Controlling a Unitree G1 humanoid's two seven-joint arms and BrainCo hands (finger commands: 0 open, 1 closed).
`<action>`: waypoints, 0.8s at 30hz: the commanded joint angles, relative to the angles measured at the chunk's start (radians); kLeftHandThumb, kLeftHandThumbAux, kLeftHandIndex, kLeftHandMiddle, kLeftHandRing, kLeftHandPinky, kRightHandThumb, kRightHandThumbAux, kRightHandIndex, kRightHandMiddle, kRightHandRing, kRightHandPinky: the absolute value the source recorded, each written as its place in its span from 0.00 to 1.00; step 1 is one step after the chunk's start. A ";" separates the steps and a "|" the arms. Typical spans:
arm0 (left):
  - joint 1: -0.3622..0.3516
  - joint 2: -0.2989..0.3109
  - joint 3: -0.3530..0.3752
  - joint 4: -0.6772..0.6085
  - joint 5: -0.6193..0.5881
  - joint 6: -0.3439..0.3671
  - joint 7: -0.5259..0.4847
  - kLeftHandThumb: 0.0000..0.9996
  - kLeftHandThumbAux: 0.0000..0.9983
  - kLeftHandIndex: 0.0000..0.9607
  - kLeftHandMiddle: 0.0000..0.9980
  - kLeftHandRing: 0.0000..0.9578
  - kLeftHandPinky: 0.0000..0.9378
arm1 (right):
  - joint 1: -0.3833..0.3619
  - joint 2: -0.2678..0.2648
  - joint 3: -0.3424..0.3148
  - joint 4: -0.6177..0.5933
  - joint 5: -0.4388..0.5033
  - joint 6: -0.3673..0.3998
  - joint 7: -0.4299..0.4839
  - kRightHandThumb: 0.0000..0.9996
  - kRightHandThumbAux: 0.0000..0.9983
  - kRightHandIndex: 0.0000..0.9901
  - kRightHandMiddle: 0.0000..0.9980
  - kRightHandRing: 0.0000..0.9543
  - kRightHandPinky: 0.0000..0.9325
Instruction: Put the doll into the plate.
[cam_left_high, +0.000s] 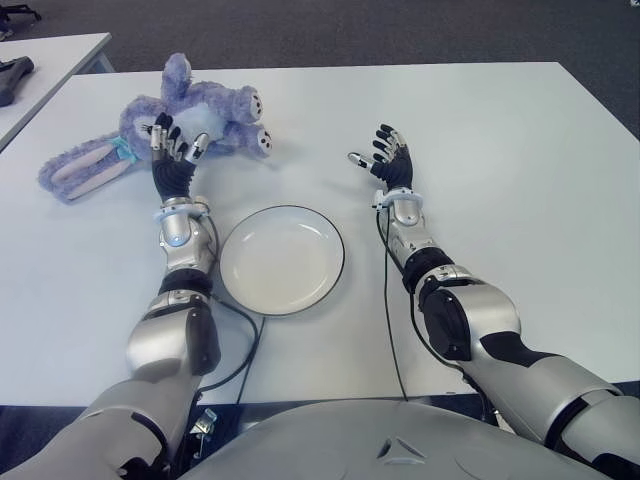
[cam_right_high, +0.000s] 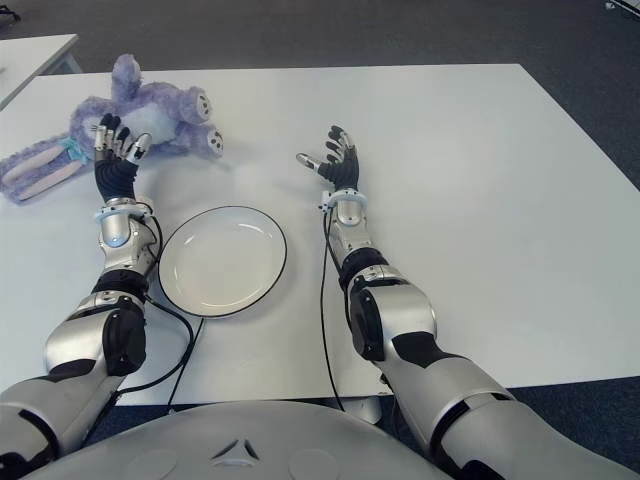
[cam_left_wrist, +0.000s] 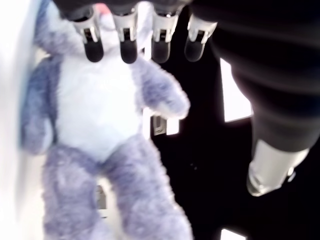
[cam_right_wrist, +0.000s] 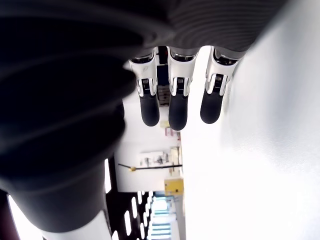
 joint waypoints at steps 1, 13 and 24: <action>0.347 -0.115 0.076 0.121 -0.085 -0.069 0.030 0.00 0.66 0.01 0.05 0.04 0.05 | 0.191 0.131 -0.003 0.120 -0.002 0.158 -0.012 0.02 0.94 0.13 0.16 0.16 0.19; 0.357 -0.073 0.089 0.115 -0.068 -0.151 0.065 0.00 0.67 0.01 0.05 0.04 0.05 | 0.191 0.133 -0.007 0.119 0.001 0.157 -0.012 0.04 0.94 0.14 0.16 0.17 0.19; 0.371 -0.049 0.085 0.068 -0.029 -0.267 0.136 0.00 0.75 0.02 0.05 0.04 0.08 | 0.189 0.133 -0.006 0.120 -0.002 0.160 -0.013 0.05 0.93 0.14 0.16 0.17 0.19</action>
